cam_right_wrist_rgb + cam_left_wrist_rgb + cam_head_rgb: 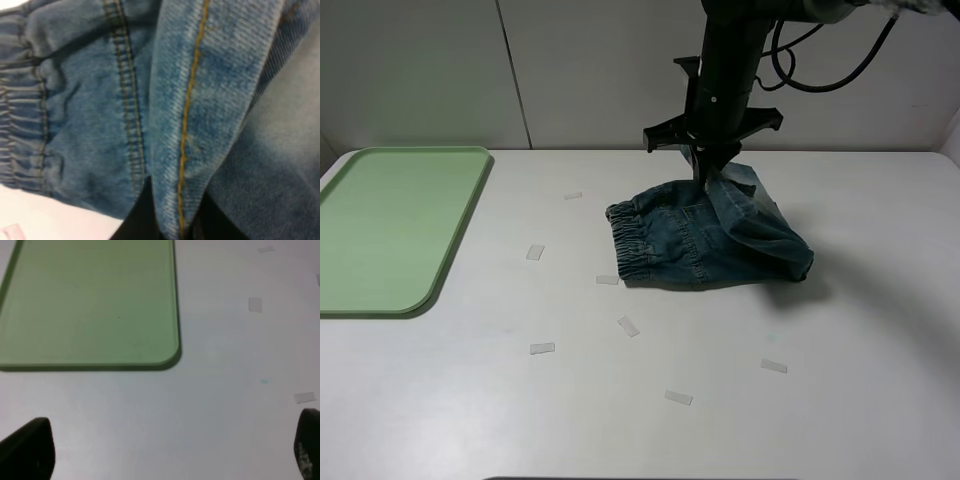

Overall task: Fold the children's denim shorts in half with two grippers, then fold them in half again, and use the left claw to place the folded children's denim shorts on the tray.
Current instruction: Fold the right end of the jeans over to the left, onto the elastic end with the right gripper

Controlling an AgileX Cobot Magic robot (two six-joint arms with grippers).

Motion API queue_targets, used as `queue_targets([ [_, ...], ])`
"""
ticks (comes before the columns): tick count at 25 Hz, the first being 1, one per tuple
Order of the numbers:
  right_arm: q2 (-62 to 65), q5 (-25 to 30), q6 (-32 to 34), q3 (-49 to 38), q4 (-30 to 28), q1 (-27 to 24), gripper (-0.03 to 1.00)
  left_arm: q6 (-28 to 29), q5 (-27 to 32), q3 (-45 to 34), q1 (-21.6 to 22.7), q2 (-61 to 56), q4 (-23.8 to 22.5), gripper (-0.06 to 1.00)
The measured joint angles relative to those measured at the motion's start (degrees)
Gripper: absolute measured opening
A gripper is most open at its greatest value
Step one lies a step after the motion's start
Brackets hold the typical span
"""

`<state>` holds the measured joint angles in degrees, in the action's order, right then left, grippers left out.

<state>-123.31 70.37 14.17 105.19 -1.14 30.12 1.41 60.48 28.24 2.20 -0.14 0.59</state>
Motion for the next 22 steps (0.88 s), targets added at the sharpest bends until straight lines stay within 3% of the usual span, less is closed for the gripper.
queue_targets([
  [7,0.0,0.0,0.0,0.0,1.1,0.0,0.05,0.0,0.0,0.0,0.0,0.0,0.0,0.95],
  [8,0.0,0.0,0.1,0.0,1.5,0.0,0.12,0.0,0.0,0.0,0.0,0.0,0.0,0.95],
  [11,0.0,0.0,1.0,0.0,4.0,0.0,0.51,0.0,0.0,0.0,0.0,0.0,0.0,0.95],
  [13,0.0,-0.1,1.8,0.0,5.3,0.0,0.63,0.0,0.0,0.0,0.0,0.0,0.0,0.95],
  [22,0.0,-0.1,2.5,0.0,5.7,0.0,0.69,0.0,0.0,0.0,0.0,0.0,0.0,0.95],
])
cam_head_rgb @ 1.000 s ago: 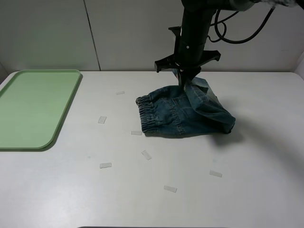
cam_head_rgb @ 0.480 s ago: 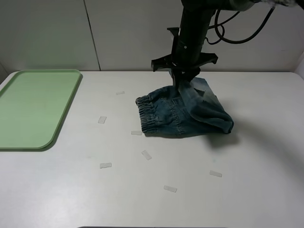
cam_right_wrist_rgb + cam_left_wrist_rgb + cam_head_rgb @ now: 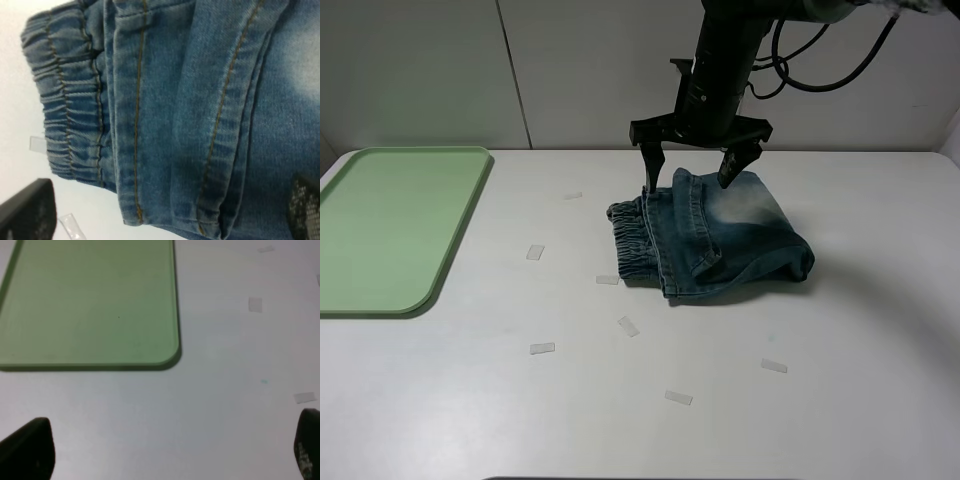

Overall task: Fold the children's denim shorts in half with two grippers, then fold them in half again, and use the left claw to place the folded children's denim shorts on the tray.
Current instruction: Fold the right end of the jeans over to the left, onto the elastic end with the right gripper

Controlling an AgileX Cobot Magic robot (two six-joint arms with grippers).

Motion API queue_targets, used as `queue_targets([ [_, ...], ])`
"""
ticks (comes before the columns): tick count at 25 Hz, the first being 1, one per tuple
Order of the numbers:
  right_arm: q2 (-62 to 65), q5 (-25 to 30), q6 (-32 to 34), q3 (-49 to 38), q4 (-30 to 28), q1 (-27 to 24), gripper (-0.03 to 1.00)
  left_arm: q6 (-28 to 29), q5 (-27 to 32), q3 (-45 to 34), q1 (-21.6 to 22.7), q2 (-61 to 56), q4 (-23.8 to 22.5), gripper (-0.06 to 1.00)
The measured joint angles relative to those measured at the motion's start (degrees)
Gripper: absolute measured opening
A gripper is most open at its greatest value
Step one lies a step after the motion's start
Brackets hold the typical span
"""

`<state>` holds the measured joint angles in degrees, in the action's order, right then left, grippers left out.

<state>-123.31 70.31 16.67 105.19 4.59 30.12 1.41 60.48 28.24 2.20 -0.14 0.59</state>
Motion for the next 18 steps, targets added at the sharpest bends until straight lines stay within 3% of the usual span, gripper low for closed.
queue_targets([
  [18,0.4,0.0,-5.5,0.0,-0.1,0.0,0.69,0.0,0.0,0.0,0.0,0.0,0.0,0.95],
])
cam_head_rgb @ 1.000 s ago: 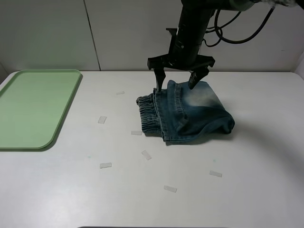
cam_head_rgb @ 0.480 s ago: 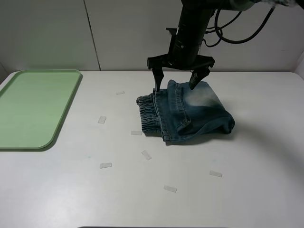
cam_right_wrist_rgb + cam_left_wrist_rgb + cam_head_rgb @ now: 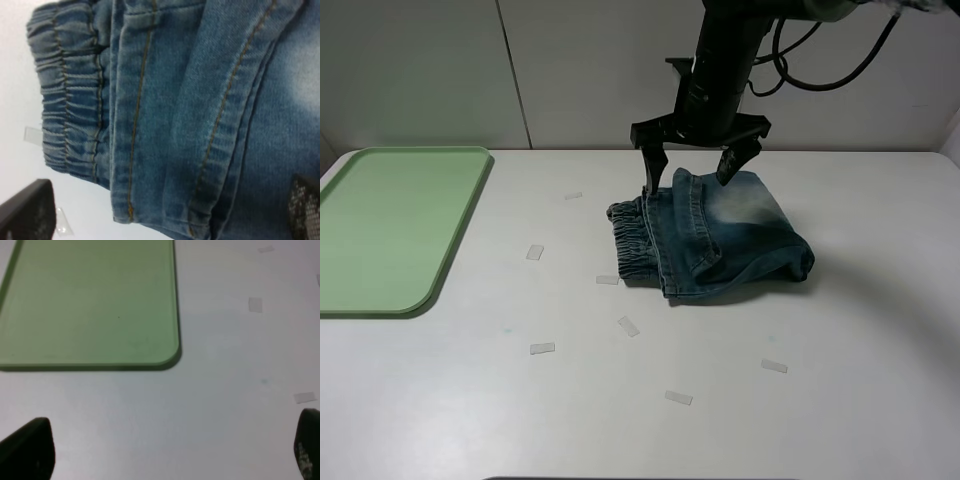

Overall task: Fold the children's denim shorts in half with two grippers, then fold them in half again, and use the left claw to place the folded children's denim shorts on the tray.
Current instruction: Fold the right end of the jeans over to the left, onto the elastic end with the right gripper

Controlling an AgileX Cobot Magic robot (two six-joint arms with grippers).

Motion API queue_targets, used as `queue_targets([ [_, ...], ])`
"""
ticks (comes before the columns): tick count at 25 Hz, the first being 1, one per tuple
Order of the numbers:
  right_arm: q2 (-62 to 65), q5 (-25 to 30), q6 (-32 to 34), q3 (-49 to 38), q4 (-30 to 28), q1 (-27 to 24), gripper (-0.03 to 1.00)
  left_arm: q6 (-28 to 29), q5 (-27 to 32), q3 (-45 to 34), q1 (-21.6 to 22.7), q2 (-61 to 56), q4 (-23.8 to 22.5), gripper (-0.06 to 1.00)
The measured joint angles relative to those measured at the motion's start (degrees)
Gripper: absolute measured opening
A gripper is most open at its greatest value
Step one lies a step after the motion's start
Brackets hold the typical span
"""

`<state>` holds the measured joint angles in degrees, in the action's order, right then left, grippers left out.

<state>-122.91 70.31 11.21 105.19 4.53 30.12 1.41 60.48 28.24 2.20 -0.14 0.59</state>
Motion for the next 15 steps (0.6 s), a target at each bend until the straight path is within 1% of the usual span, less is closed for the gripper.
queue_targets([
  [1,0.0,0.0,0.0,0.0,0.0,0.0,0.69,0.0,0.0,0.0,0.0,0.0,0.0,0.95],
  [15,2.4,0.0,-10.2,0.0,-0.1,0.0,0.69,0.0,0.0,0.0,0.0,0.0,0.0,0.95],
])
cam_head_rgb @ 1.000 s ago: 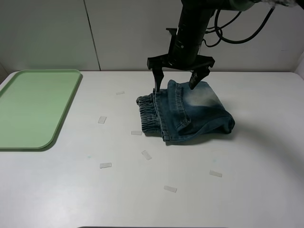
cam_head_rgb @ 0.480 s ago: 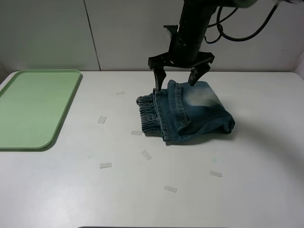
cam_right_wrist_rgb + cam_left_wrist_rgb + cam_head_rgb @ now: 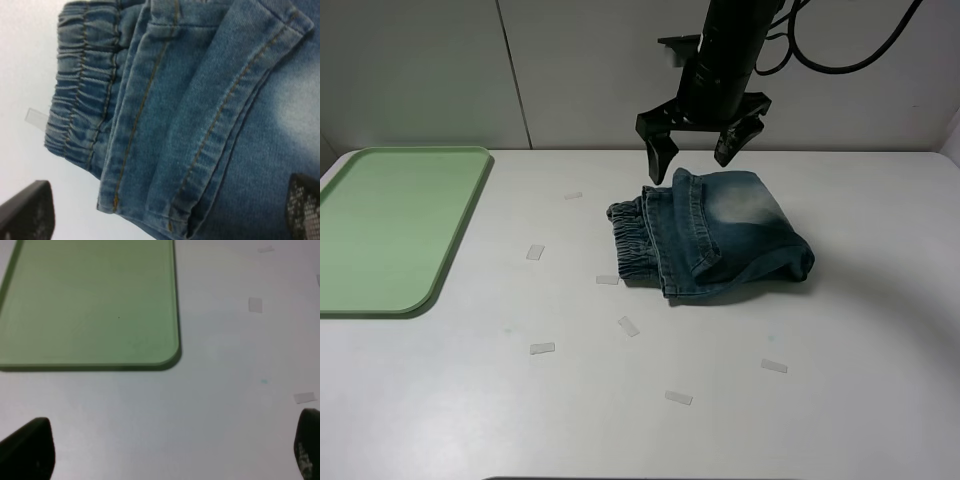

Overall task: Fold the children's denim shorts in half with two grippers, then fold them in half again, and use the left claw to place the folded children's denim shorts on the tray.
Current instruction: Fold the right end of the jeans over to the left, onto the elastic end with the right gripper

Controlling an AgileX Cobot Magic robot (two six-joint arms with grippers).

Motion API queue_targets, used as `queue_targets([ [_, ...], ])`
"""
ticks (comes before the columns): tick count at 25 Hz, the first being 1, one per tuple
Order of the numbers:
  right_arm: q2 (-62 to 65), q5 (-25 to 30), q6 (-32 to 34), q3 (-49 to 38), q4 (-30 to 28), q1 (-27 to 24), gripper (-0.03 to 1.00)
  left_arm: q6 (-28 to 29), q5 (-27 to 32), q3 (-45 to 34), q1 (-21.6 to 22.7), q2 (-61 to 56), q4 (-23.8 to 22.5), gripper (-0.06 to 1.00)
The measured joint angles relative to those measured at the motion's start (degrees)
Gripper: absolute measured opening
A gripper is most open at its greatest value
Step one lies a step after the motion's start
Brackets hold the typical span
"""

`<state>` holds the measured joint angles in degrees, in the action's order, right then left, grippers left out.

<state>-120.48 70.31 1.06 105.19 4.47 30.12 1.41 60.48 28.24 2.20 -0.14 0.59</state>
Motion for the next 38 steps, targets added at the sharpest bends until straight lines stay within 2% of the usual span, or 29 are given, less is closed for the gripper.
queue_targets([
  [7,-0.8,-0.2,-1.5,0.0,2.5,-3.2,0.69,0.0,0.0,0.0,0.0,0.0,0.0,0.95],
  [13,-4.3,-4.1,-3.7,0.0,4.7,-6.4,0.69,0.0,0.0,0.0,0.0,0.0,0.0,0.95],
  [18,-8.8,-5.3,-6.2,0.0,6.5,-8.9,0.69,0.0,0.0,0.0,0.0,0.0,0.0,0.95],
  [27,-13.5,-6.8,-10.2,0.0,8.7,-9.5,0.69,0.0,0.0,0.0,0.0,0.0,0.0,0.95],
  [35,-13.6,-7.1,-14.1,0.0,16.5,-9.5,0.69,0.0,0.0,0.0,0.0,0.0,0.0,0.95],
  [38,-14.6,-6.6,-14.5,0.0,17.2,-9.5,0.69,0.0,0.0,0.0,0.0,0.0,0.0,0.95],
])
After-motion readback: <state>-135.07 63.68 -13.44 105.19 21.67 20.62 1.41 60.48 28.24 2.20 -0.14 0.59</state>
